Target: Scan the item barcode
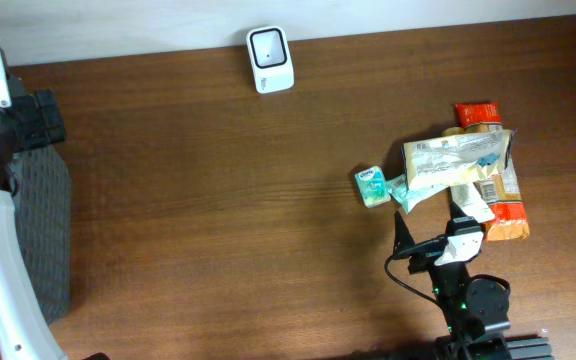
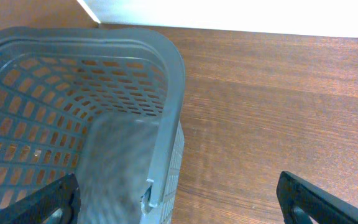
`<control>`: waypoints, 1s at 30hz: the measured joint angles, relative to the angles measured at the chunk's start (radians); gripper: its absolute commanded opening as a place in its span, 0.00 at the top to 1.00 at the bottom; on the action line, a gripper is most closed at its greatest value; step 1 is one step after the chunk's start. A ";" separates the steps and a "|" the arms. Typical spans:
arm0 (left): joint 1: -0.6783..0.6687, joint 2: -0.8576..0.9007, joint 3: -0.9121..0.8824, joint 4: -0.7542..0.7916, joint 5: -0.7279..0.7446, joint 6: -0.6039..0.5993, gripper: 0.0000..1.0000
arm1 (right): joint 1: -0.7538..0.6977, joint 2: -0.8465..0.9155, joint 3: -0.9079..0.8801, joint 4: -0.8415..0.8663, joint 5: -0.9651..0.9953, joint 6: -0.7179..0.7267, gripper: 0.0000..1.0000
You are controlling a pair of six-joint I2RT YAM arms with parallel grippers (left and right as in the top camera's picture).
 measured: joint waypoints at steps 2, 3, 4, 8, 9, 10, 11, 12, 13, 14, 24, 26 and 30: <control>0.000 0.000 0.000 0.000 0.000 0.000 0.01 | 0.000 0.000 0.000 0.000 0.000 0.001 0.02; 0.000 0.000 0.000 0.000 0.000 0.000 0.01 | 0.000 0.000 0.000 0.000 0.000 0.001 0.02; 0.000 0.000 0.000 0.000 0.000 0.000 0.01 | 0.000 0.000 0.000 0.000 0.000 0.001 0.02; 0.000 0.000 0.000 -0.010 0.000 0.000 0.01 | 0.000 0.000 0.000 0.000 0.000 0.001 0.02; -0.002 -0.002 0.000 -0.021 0.000 0.000 0.01 | 0.000 0.000 0.000 0.000 0.000 0.001 0.02; -0.010 -0.011 -0.005 -0.021 -0.004 0.000 0.01 | 0.000 0.000 0.000 0.000 0.000 0.001 0.02; -0.030 -0.031 -0.021 -0.023 -0.006 0.000 0.01 | 0.000 0.000 0.000 0.000 0.000 0.001 0.02; -0.070 -0.070 -0.048 -0.032 -0.007 0.000 0.01 | 0.000 0.000 0.000 0.000 0.000 0.001 0.02; -0.113 -0.119 -0.084 -0.029 -0.003 0.000 0.01 | 0.000 0.000 0.000 0.000 0.000 0.001 0.02; -0.141 -0.176 -0.134 -0.026 0.002 0.000 0.01 | 0.000 0.000 0.000 0.000 0.000 0.001 0.02; -0.153 -0.685 -0.950 0.544 0.109 0.000 0.01 | 0.000 -0.001 0.000 0.001 0.000 0.001 0.01; -0.153 -0.842 -1.165 0.727 0.126 0.000 0.01 | 0.000 -0.001 0.000 0.002 0.000 0.001 0.02; -0.153 -1.088 -1.484 0.906 0.144 0.000 0.01 | 0.000 -0.001 0.000 0.000 0.000 0.001 0.02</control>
